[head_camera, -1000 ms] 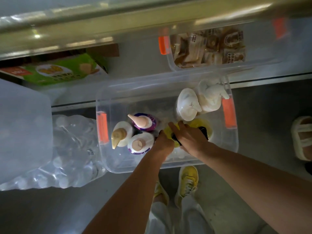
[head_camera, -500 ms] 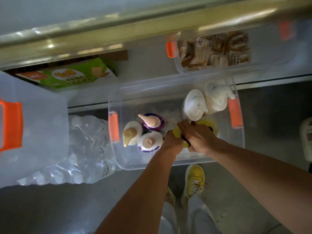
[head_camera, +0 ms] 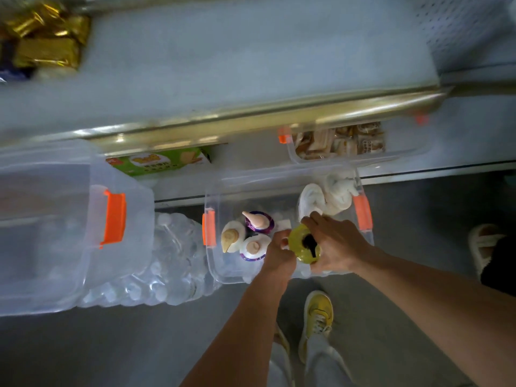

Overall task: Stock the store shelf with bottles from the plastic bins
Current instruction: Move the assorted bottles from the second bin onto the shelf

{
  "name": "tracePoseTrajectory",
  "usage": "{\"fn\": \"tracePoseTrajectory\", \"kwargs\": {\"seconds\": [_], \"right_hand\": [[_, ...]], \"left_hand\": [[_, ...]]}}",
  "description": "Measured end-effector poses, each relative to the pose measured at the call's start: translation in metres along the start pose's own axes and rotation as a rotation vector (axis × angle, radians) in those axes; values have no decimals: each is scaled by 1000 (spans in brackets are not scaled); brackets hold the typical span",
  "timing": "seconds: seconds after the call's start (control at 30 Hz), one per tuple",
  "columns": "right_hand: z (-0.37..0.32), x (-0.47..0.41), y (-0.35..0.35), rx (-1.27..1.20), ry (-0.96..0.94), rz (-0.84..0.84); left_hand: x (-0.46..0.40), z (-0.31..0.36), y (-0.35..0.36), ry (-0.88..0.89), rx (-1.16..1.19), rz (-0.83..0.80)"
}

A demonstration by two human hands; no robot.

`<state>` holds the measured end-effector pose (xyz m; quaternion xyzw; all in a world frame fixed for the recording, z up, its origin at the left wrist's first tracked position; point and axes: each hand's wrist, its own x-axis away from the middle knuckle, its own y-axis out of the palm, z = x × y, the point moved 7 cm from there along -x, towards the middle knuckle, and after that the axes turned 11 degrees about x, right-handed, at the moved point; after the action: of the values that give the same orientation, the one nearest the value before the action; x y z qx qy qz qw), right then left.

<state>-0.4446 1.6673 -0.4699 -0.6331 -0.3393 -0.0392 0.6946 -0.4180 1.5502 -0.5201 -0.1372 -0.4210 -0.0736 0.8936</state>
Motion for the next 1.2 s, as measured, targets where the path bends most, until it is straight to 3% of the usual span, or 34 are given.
{"fn": "tracePoseTrajectory", "kwargs": {"seconds": [0.07, 0.23, 0.47, 0.63, 0.9, 1.2], "right_hand": [[3, 11, -17, -45, 19, 4], [10, 34, -63, -188, 84, 25], [23, 59, -143, -444, 183, 24], [31, 77, -213, -676, 186, 100], [37, 99, -306, -818, 191, 145], [19, 139, -415, -739, 127, 256]], "left_hand": [[12, 10, -6, -14, 82, 18], [57, 42, -17, 69, 228, -148], [109, 90, -51, 129, 134, -219], [148, 145, -68, 298, 184, -288], [205, 228, -101, 519, 216, -233], [265, 303, -148, 628, 128, -140]]}}
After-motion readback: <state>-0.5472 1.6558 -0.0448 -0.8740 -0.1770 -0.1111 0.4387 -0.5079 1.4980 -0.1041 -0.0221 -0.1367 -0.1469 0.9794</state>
